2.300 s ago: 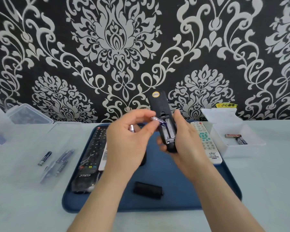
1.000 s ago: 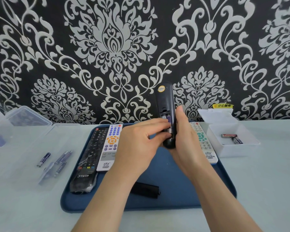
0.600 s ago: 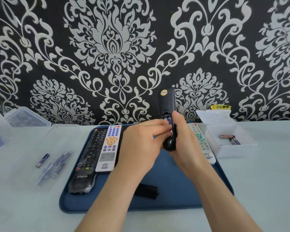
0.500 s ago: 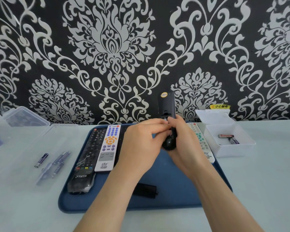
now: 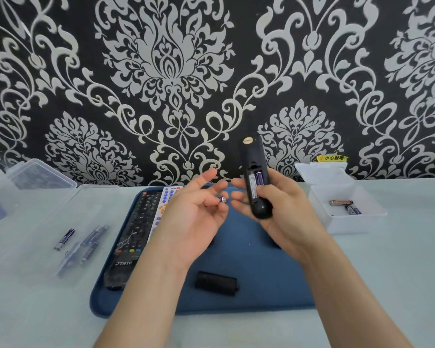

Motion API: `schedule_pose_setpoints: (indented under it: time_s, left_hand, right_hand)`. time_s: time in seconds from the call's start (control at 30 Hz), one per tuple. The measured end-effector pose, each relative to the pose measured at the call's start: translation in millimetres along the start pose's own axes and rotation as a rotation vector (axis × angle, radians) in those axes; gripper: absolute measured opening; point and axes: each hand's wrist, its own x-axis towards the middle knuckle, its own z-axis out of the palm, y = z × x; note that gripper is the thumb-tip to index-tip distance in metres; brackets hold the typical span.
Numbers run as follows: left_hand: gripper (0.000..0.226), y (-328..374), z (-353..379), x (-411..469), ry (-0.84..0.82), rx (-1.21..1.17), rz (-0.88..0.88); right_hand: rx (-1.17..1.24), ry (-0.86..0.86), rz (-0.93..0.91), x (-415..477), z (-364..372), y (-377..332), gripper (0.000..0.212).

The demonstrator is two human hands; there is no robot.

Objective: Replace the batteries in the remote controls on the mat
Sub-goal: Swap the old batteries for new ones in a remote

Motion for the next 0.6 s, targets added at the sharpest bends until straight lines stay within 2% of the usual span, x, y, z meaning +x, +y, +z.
schedule_pose_setpoints:
  time_s: [0.07, 0.17, 0.3, 0.37, 0.47, 0.6]
  left_hand:
    - [0.047, 0, -3, 1, -0.001, 0.067, 0.068]
    - [0.032, -4, -2, 0, 0.017, 0.279, 0.206]
    - [0.034, -13, 4, -4, 0.057, 0.626, 0.355]
    - [0.035, -14, 5, -4, 0.077, 0.664, 0.352]
    - [0.028, -12, 4, -3, 0.003, 0.541, 0.291]
    - [0.016, -12, 7, -5, 0.116, 0.606, 0.486]
  right_hand:
    - [0.012, 0.023, -0.001, -1, 2, -1, 0.026]
    - [-0.010, 0.015, -0.020, -2, 6, 2, 0.020]
    - [-0.113, 0.035, -0.072, 0, 8, 10, 0.037]
    - [-0.146, 0.072, -0.089, 1, 7, 12, 0.037]
    - [-0.132, 0.117, -0.093, 2, 2, 11, 0.035]
    - [-0.126, 0.112, -0.082, 3, 2, 10, 0.023]
